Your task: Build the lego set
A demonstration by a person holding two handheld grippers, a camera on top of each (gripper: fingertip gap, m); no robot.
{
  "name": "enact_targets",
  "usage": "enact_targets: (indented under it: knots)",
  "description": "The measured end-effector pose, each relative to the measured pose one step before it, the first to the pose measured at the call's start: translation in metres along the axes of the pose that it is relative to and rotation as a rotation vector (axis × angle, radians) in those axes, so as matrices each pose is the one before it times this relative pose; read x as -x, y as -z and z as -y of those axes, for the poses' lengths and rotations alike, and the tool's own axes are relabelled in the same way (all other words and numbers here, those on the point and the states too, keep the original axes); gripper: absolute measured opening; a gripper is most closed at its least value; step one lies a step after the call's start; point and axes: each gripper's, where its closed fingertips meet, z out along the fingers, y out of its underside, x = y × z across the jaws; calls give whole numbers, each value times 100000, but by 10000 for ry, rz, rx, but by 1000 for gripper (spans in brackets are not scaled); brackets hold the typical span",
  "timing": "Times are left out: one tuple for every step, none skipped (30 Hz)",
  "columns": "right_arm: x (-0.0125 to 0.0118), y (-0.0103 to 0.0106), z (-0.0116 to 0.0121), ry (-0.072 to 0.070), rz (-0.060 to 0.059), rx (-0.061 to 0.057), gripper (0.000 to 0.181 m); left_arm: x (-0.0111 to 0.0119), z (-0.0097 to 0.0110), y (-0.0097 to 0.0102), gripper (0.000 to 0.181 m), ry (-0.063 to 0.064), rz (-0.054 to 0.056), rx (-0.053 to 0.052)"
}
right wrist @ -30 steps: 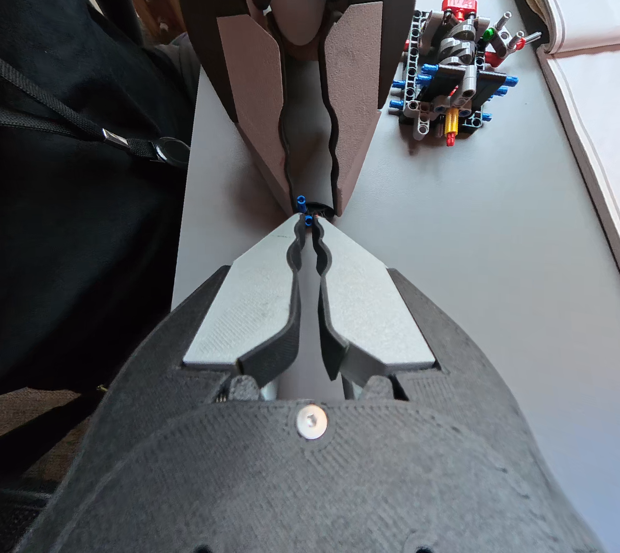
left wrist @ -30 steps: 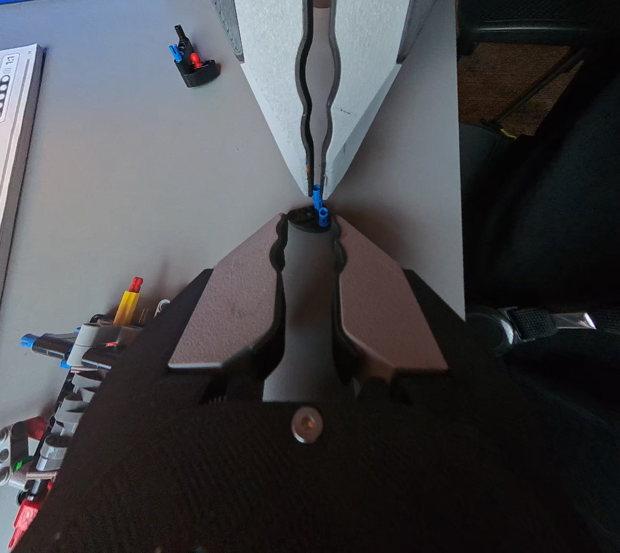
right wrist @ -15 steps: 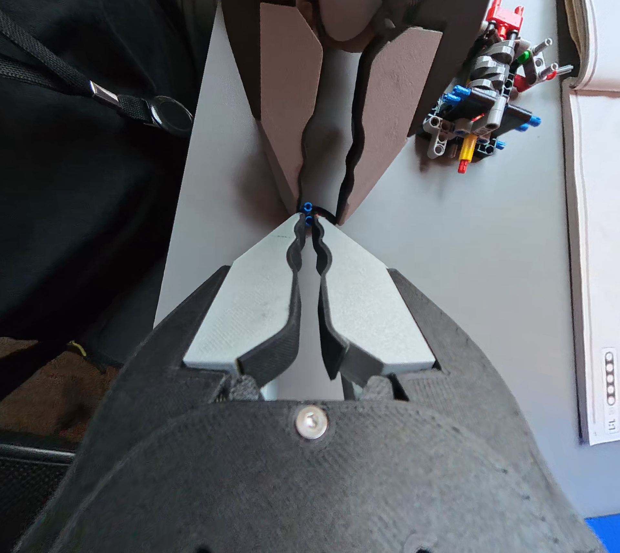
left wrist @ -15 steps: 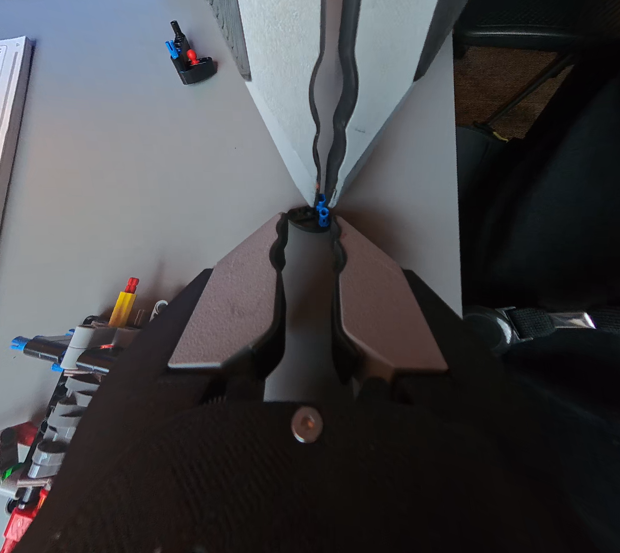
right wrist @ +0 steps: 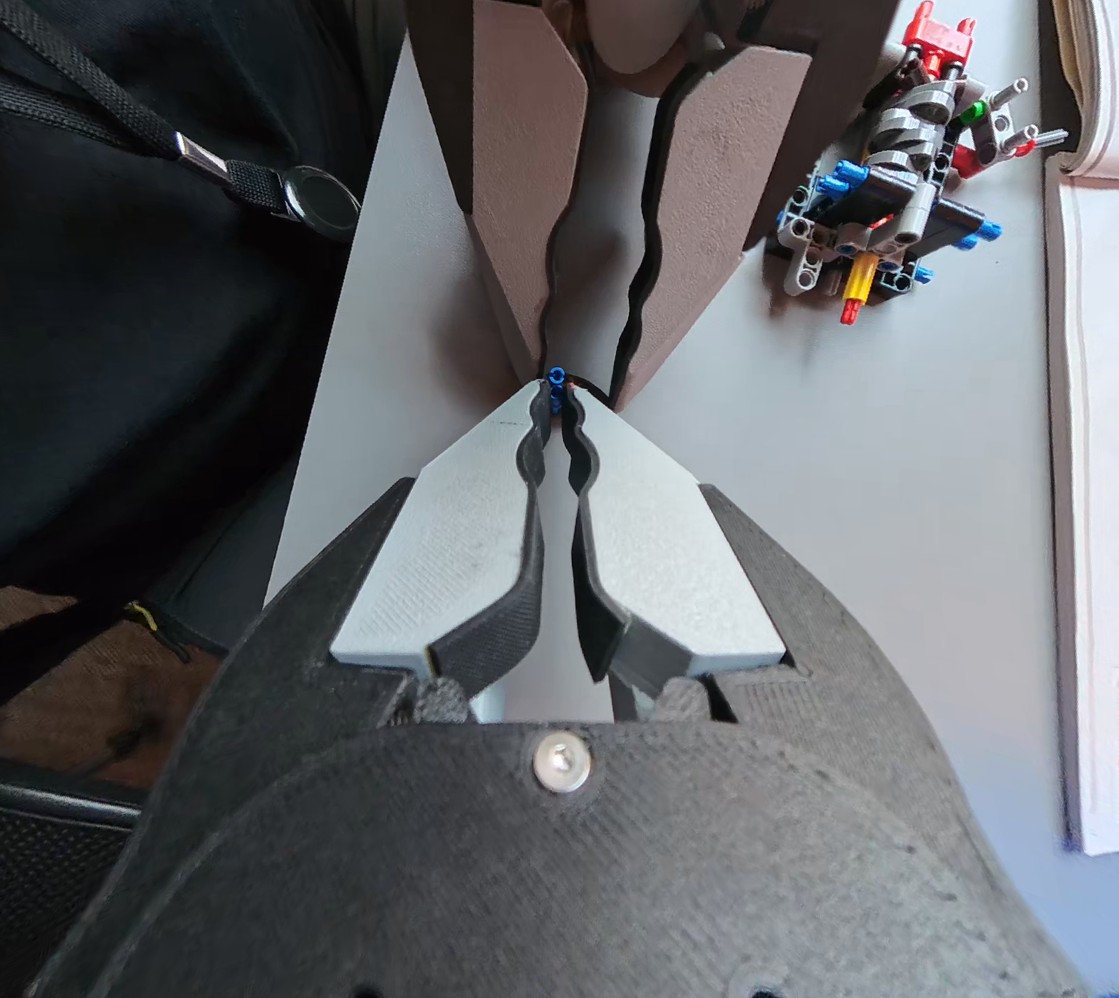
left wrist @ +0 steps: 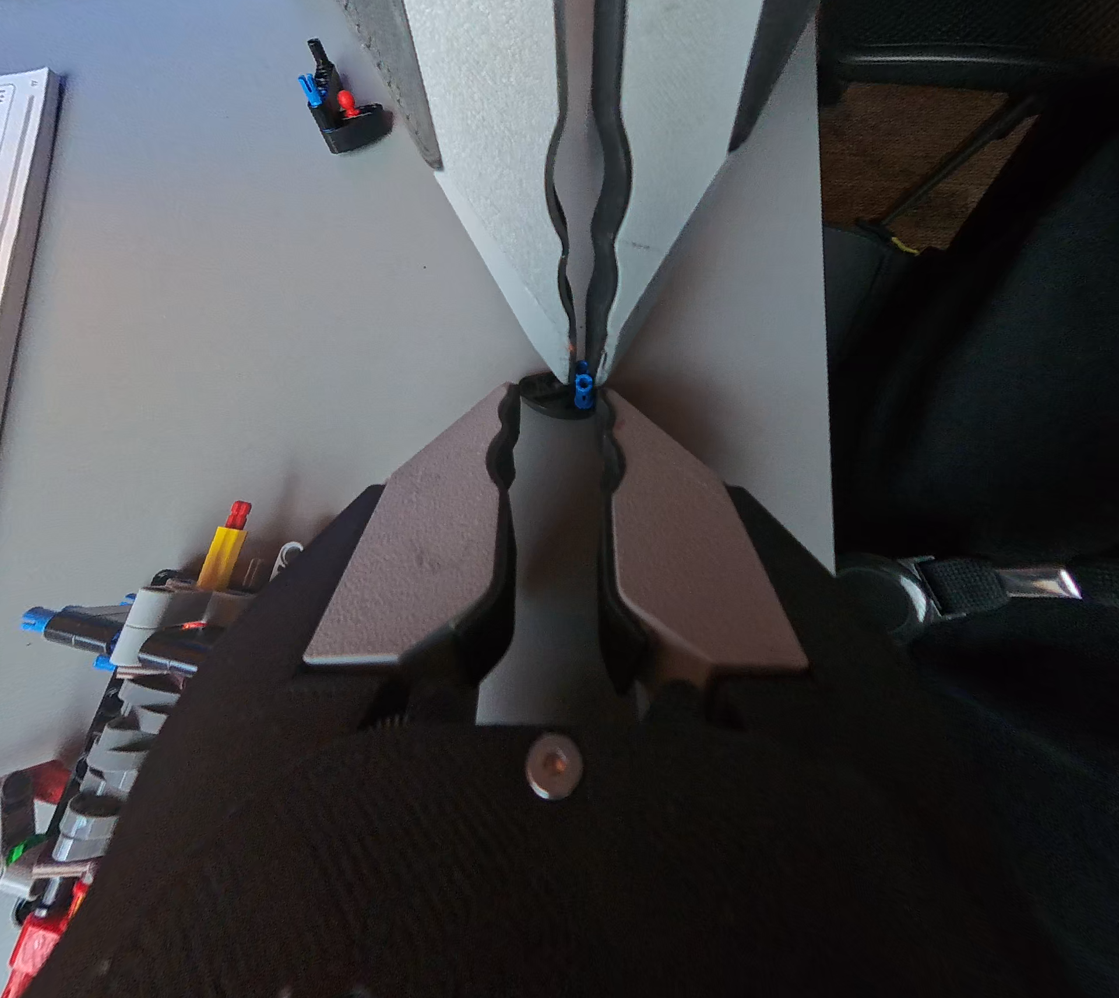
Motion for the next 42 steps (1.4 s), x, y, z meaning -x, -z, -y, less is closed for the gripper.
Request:
enact_targets:
  knots:
    - [-5,56,-44,-88,32,-183,1,-3,2,2,23,-27,23,0]
    - [-20,111,-97,-99,-12,-156,1,4,7,-4,23,-19,19,-1]
    - [-44,128,-288,-72,-73,-8,1,-6,0,2,23,-1,2,-2]
    - [10,114,-187,-82,-44,-39,1,3,42,-11,23,11,-9,-26]
    - [7,-32,37,-97,-37,-117,1,1,-41,-12,23,19,-12,30]
    - [-10,-54,45,-51,-14,-25,1,3,-8,9,22,36,-33,-8]
    - [-6,-4,-6,47,-18,92,1,4,-4,-1,22,38,-33,1]
    - [1,-9,-14,89,-35,144,1,-2,-2,-1,22,17,-15,2]
    - [0,-14,-7,108,-52,136,1,6,-2,1,22,9,-7,0]
    - [1,-12,-11,109,-60,121,1,1,8,7,22,0,1,0]
    - [1,0,-15,62,-22,108,1,-8,-1,-13,22,-10,8,1]
    - [-6,-17,19,34,14,94,1,0,-5,18,22,1,4,2]
    - [-14,-39,45,35,33,97,1,22,-12,7,22,28,-11,3]
    - [-16,-15,6,32,54,151,1,12,-3,-1,22,28,-16,1]
    - [3,-6,3,95,15,162,1,-10,1,-2,22,11,-8,1]
    - [11,-11,5,87,-12,114,1,3,-3,3,22,-5,6,0]
    - [-3,-5,-7,15,-12,78,1,8,-7,-7,22,-15,14,1]
    - [13,-4,4,23,-22,70,1,-5,1,0,22,-5,10,1]
    - [-10,-4,12,47,-27,141,1,6,-4,4,22,6,-2,0]
    - [-3,-33,72,63,-33,159,1,-2,1,-2,22,17,-15,0]
    - [35,-203,57,95,-30,127,1,1,8,-9,22,13,-13,0]
    - [44,-400,-158,117,-32,214,3,-10,-11,12,22,-8,-1,0]
    - [28,-21,-40,-49,78,-29,1,-8,-20,11,22,32,-7,-8]
    - [8,18,-19,-110,90,-138,1,0,4,-3,22,-47,34,3]
    - [18,7,32,-71,64,-253,1,-23,10,-5,22,-62,42,2]
    - [9,-1,72,-169,95,-299,1,8,-7,12,22,-29,33,0]
    - [-46,-22,123,-297,96,-279,1,63,-28,37,22,44,24,4]
    - [-79,-34,115,-238,-11,-263,1,99,-51,44,22,100,-17,-2]
    - [-62,5,76,-50,-75,-233,1,37,-12,10,22,76,-44,-5]
    - [-68,52,-14,-46,-118,-141,1,50,25,-37,22,6,34,-5]
    - [17,66,-38,-72,-65,-117,1,-20,32,-54,22,-75,36,-4]
    - [125,71,-32,-32,15,-125,1,-125,44,-34,22,-107,-11,-3]
    - [38,53,-3,-19,-18,-106,1,-29,22,-17,23,-52,32,2]
    - [-9,70,74,-60,-33,-117,1,-1,1,-2,22,9,-2,1]
    - [37,142,306,-53,11,-254,2,15,-7,3,22,38,-28,-2]
    - [101,188,493,-61,62,-347,2,11,6,5,22,27,-18,0]
    - [-5,205,448,-92,14,-299,3,-5,3,-3,23,9,-6,0]
    - [-55,162,171,-48,-16,-118,2,16,7,-9,22,5,10,1]
    - [-150,141,-141,13,-78,81,0,9,-1,3,23,-2,11,-1]
    - [-221,151,-184,44,-142,95,0,35,2,-5,22,15,19,2]
    - [-56,124,-34,46,-59,-39,0,36,0,-2,22,16,11,1]
    - [149,19,-9,8,75,-46,0,-1,0,0,22,3,1,0]
